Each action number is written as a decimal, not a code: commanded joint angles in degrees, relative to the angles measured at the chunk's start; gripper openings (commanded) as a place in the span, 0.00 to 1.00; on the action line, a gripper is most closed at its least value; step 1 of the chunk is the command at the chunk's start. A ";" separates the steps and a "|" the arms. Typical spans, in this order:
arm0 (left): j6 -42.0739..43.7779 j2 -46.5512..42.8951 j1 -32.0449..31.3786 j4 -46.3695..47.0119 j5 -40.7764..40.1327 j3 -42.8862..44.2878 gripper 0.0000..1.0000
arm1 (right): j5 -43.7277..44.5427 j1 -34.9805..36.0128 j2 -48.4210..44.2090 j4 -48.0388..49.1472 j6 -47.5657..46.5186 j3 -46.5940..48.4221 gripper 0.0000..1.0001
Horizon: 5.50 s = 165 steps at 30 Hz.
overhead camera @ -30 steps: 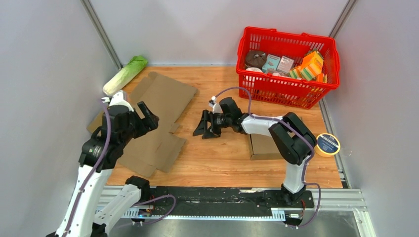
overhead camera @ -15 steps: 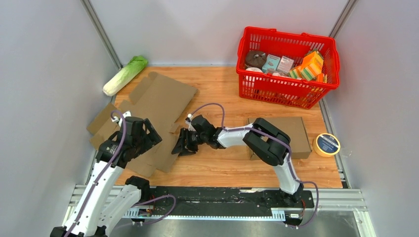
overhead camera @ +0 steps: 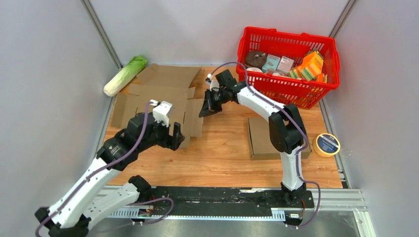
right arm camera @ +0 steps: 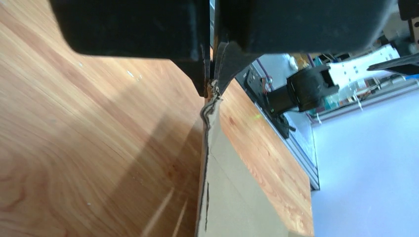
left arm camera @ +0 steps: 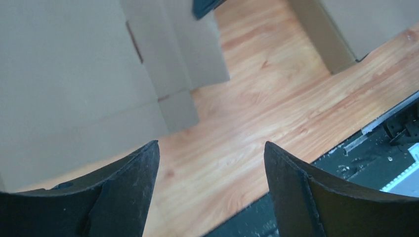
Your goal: Fold the paper box
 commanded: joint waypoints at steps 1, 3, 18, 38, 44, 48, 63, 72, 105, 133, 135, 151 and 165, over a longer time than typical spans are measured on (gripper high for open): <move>14.66 10.37 -10.82 10.98 -11.76 8.39 0.82 | -7.95 -2.03 -2.15 -16.26 -11.60 7.65 0.00; 17.48 19.25 -15.40 8.35 -17.40 16.47 0.78 | -7.54 -2.57 -3.20 -17.39 -8.80 8.53 0.00; 8.37 38.43 -22.89 7.37 -32.34 23.36 0.73 | 0.72 -3.89 -15.59 -11.69 11.34 -1.48 0.00; 2.37 45.12 -24.29 0.78 -36.22 27.31 0.01 | 6.44 -3.89 -24.82 -1.24 21.54 -11.50 0.14; -2.00 41.35 -24.12 -2.99 -33.85 30.47 0.00 | 6.54 -5.64 -31.41 -3.24 6.98 -11.33 0.91; -11.14 38.53 -20.52 -10.89 -27.97 36.26 0.00 | 5.75 -5.56 -41.95 -3.08 -5.59 -14.57 1.00; -46.84 40.29 -1.80 -32.63 -26.45 74.86 0.00 | 58.28 29.76 -51.65 23.11 -14.23 -32.43 1.00; -58.17 39.67 2.07 -31.83 -21.37 74.51 0.00 | 70.87 33.11 -44.25 27.86 -21.70 -28.29 1.00; -72.51 39.76 3.39 -33.68 -26.28 76.97 0.00 | 81.60 46.21 -41.52 47.02 -34.45 -35.67 1.00; -31.95 24.92 3.39 0.22 -17.51 58.61 0.77 | 40.13 20.49 -48.12 14.54 -36.82 -21.38 0.00; -18.50 23.42 3.39 7.15 -8.74 56.94 0.77 | 33.90 17.13 -46.28 1.63 -39.36 -11.98 0.00; -3.68 18.16 3.39 8.32 24.69 61.97 0.68 | -11.57 2.79 -37.83 -39.81 -40.43 25.94 0.00; -4.04 15.68 3.39 2.10 14.34 62.83 0.65 | -9.57 -2.74 -31.72 -35.05 -38.46 14.87 0.00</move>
